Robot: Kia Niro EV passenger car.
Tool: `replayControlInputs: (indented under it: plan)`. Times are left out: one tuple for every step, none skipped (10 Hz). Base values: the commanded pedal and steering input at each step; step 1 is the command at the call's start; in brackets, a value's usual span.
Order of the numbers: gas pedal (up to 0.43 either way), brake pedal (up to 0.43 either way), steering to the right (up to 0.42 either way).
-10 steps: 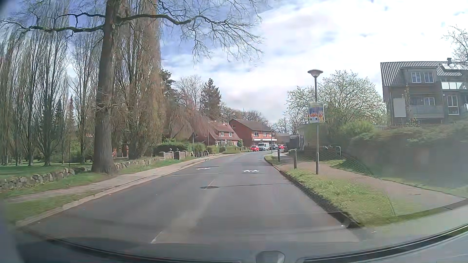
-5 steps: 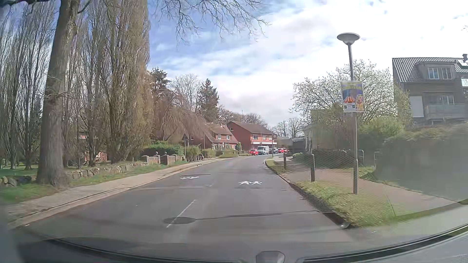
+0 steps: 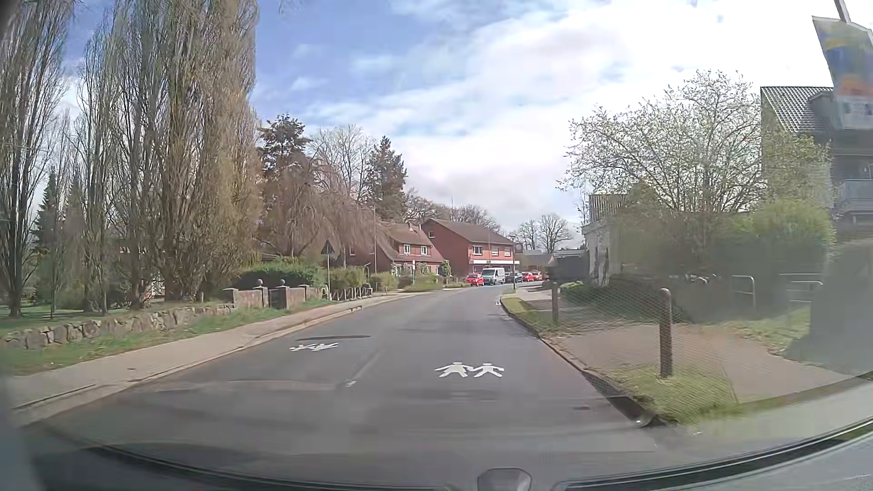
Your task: Follow the waypoints while adhering to traffic rules and regulations
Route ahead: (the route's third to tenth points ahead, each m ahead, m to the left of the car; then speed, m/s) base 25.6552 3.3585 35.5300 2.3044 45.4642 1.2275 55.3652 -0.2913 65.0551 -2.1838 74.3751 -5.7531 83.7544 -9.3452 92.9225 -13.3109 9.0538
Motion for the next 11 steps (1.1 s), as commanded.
replayControlInputs:
  plan:
    - [0.157,0.000,-0.006]
    - [0.157,0.000,-0.005]
    - [0.157,0.000,-0.005]
    - [0.169,0.000,-0.005]
    - [0.169,0.000,-0.005]
    - [0.169,0.000,-0.004]
    - [0.169,0.000,-0.002]
    - [0.177,0.000,0.000]
    - [0.177,0.000,0.000]
    - [0.177,0.000,0.001]
    - [0.177,0.000,0.000]
